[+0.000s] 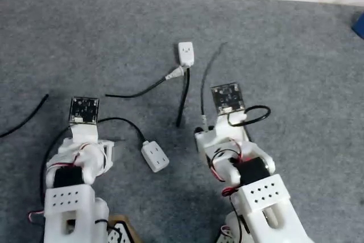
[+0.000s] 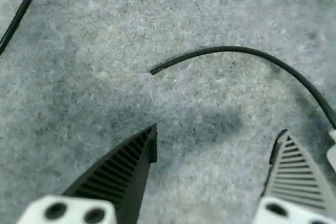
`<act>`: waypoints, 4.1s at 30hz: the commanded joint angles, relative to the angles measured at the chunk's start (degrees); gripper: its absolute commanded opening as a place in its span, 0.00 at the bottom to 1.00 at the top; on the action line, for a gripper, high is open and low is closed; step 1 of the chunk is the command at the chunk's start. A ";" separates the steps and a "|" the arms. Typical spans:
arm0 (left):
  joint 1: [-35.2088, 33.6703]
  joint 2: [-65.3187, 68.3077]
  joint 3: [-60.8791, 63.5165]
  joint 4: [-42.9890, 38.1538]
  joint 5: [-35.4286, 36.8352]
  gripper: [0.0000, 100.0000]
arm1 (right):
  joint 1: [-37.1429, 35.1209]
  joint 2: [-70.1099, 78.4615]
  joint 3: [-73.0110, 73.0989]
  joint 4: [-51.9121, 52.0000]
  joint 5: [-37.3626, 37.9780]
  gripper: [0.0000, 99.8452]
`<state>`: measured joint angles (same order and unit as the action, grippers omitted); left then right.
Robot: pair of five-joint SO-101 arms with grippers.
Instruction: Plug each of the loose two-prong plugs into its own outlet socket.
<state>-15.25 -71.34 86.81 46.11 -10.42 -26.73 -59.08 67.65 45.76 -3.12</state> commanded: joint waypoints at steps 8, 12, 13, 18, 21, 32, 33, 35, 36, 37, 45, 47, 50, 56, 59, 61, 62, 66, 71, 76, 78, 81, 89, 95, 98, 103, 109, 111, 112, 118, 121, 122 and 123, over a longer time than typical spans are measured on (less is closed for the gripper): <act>-0.92 -7.96 1.80 0.44 0.62 0.34 | -5.05 27.03 -32.13 10.33 0.35 0.01; 0.48 -7.96 1.80 0.44 0.53 0.34 | -6.20 41.80 -51.91 18.07 0.26 0.01; 0.48 -7.96 1.80 0.44 0.53 0.34 | -6.55 45.05 -56.48 20.62 0.18 0.01; 0.31 -7.96 1.10 0.97 0.53 0.34 | -9.01 57.01 -67.38 25.98 -9.67 0.01; 1.36 -8.40 -2.24 5.63 0.35 0.35 | -10.07 56.92 -62.46 17.98 -12.13 0.01; 19.30 -7.87 -27.03 20.92 -2.11 0.43 | -9.45 31.69 -32.75 -9.71 -5.54 0.01; 20.00 -7.87 -27.65 20.75 -1.05 0.43 | -9.54 29.23 -31.96 -9.71 -5.54 0.01; 22.55 -7.78 -27.47 18.81 0.53 0.43 | -10.68 24.75 -30.37 -9.54 -5.45 0.01; 24.22 -7.78 -26.95 18.02 1.32 0.43 | -11.30 22.55 -29.23 -9.36 -5.54 0.01; 25.45 -7.78 -26.24 17.32 2.20 0.43 | -11.82 20.26 -28.09 -8.40 -5.63 0.01; 24.66 -7.69 -23.34 11.87 3.08 0.43 | -19.03 7.43 -20.79 -2.07 -9.41 0.01; 23.16 -5.93 -23.25 11.34 3.08 0.43 | -21.05 6.11 -20.09 -0.13 -9.32 0.01; 20.44 0.04 -22.64 6.15 3.08 0.43 | -21.67 5.49 -20.00 0.66 -9.14 0.01; 19.30 16.22 -22.64 -2.55 2.90 0.38 | -19.82 5.23 -20.09 0.66 -8.09 0.01; 19.30 17.71 -22.73 -4.48 2.81 0.28 | -19.56 5.32 -20.09 2.15 -6.59 0.01; 19.30 16.57 -22.64 -4.48 2.73 0.20 | -19.56 5.23 -20.09 2.59 -5.63 0.01; 19.30 15.78 -22.37 -4.40 2.73 0.17 | -19.21 5.49 -20.09 2.59 -5.19 0.01; 19.30 12.62 -22.29 -1.49 2.64 0.13 | -16.57 5.67 -19.74 2.51 -4.92 0.01; 19.30 9.71 -22.20 0.09 2.99 0.19 | -14.90 5.67 -17.01 2.68 -4.92 0.01; 14.20 9.89 -22.20 -0.26 4.57 0.23 | -15.16 5.76 -11.82 2.77 -0.88 0.01; 11.91 9.89 -22.11 -0.26 8.09 0.23 | -15.34 5.85 -10.68 3.47 -0.97 0.01; 11.21 9.89 -22.02 -0.35 9.23 0.23 | -16.40 7.34 -10.77 3.74 -2.64 0.01; 11.21 9.89 -17.01 -6.15 9.23 0.23 | -16.48 28.53 -21.32 4.88 -13.19 0.01; 11.21 9.89 -17.01 -6.33 9.23 0.23 | -16.84 43.91 -38.46 19.82 -36.22 0.01; 11.21 9.89 -16.92 -6.33 9.23 0.23 | -16.40 47.08 -43.47 22.55 -49.58 0.01; 11.21 9.98 -16.92 -6.33 9.23 0.23 | -18.86 47.25 -42.51 19.91 -62.24 0.01; 11.21 9.98 -16.92 -6.51 9.23 0.23 | -22.55 47.43 -32.84 10.95 -69.80 0.01; 11.21 9.98 -16.75 -6.86 9.23 0.23 | -21.67 47.43 -32.40 9.80 -71.56 0.01; 11.21 9.98 -16.40 -7.03 9.23 0.23 | -20.79 47.43 -32.40 9.89 -72.09 0.01; 11.21 9.98 -14.46 -10.37 9.23 0.23 | -20.26 47.78 -32.22 8.48 -72.35 0.01; 11.21 9.98 -14.46 -10.37 9.23 0.23 | -21.05 47.60 -32.13 7.78 -72.35 0.01; 11.21 9.98 -14.46 -10.37 9.23 0.23 | -21.67 47.25 -32.31 7.96 -72.35 0.01; 11.21 9.98 -14.46 -10.37 9.23 0.23 | -21.93 47.16 -32.48 8.22 -72.35 0.01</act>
<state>-3.74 -60.62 72.66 36.88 -1.71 -47.74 -10.99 35.82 54.37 -74.51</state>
